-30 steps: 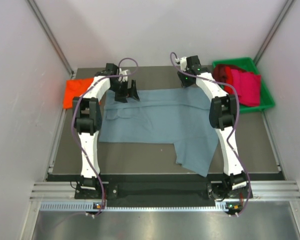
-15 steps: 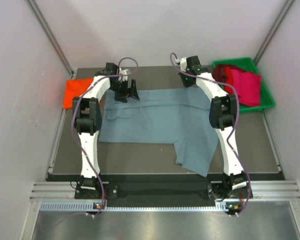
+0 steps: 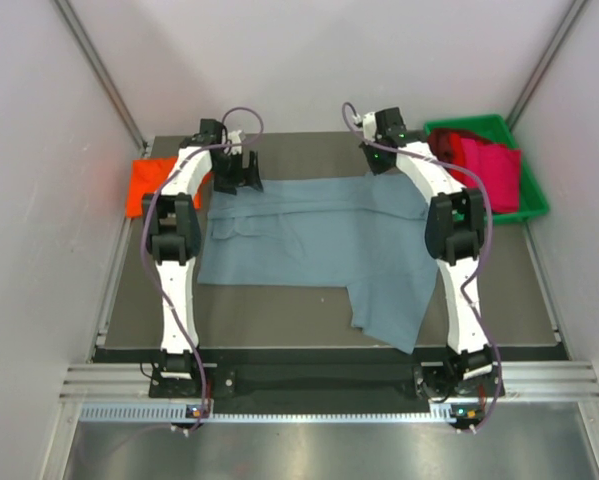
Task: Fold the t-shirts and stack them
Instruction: Fold the tshirt
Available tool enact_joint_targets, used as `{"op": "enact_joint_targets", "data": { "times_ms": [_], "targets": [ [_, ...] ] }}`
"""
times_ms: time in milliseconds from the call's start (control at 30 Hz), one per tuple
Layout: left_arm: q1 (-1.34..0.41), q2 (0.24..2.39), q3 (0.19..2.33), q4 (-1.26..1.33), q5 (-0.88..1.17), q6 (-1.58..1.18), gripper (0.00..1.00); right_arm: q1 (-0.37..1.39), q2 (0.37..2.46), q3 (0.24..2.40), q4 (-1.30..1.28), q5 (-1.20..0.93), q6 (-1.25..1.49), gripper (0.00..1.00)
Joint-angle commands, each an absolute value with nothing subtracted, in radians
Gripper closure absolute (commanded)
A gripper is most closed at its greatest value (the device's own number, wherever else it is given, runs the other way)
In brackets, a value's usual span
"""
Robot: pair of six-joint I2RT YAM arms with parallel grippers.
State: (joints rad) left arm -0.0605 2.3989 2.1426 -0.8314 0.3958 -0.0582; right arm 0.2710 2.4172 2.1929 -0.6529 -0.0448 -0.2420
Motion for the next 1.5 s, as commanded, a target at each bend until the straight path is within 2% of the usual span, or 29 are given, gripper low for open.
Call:
{"op": "enact_joint_targets", "data": {
  "times_ms": [0,233,267,300,333,367,433,700,867,1467],
  "targets": [
    [-0.045,2.441,2.168,-0.839,0.422,-0.069,0.01,0.313,2.228,2.14,-0.676,-0.043,-0.244,1.0],
    [-0.043,2.462,2.157,-0.824,0.456,-0.103,0.01,0.348,2.085,1.994,-0.724,-0.074,-0.222,1.0],
    [-0.043,2.461,2.157,-0.824,0.457,-0.104,0.01,0.351,2.088,1.985,-0.729,-0.075,-0.224,0.93],
    [-0.043,2.461,2.158,-0.825,0.456,-0.104,0.01,0.357,2.094,1.983,-0.732,-0.075,-0.227,0.8],
    [-0.043,2.459,2.158,-0.827,0.457,-0.104,0.01,0.362,2.117,1.986,-0.735,-0.078,-0.23,0.67],
    [-0.043,2.454,2.157,-0.828,0.451,-0.104,0.01,0.361,2.132,1.991,-0.735,-0.078,-0.23,0.47],
    [-0.043,2.45,2.151,-0.83,0.449,-0.103,0.01,0.362,2.183,2.023,-0.738,-0.077,-0.23,0.41],
    [-0.043,2.43,2.123,-0.83,0.41,-0.083,0.01,0.35,2.342,2.163,-0.712,-0.049,-0.233,0.44],
    [-0.044,2.424,2.112,-0.828,0.405,-0.084,0.01,0.331,2.384,2.209,-0.686,-0.02,-0.226,0.49],
    [-0.06,2.373,2.062,-0.831,0.402,-0.08,0.01,0.316,2.519,2.33,-0.649,0.024,-0.209,0.53]
  ]
}}
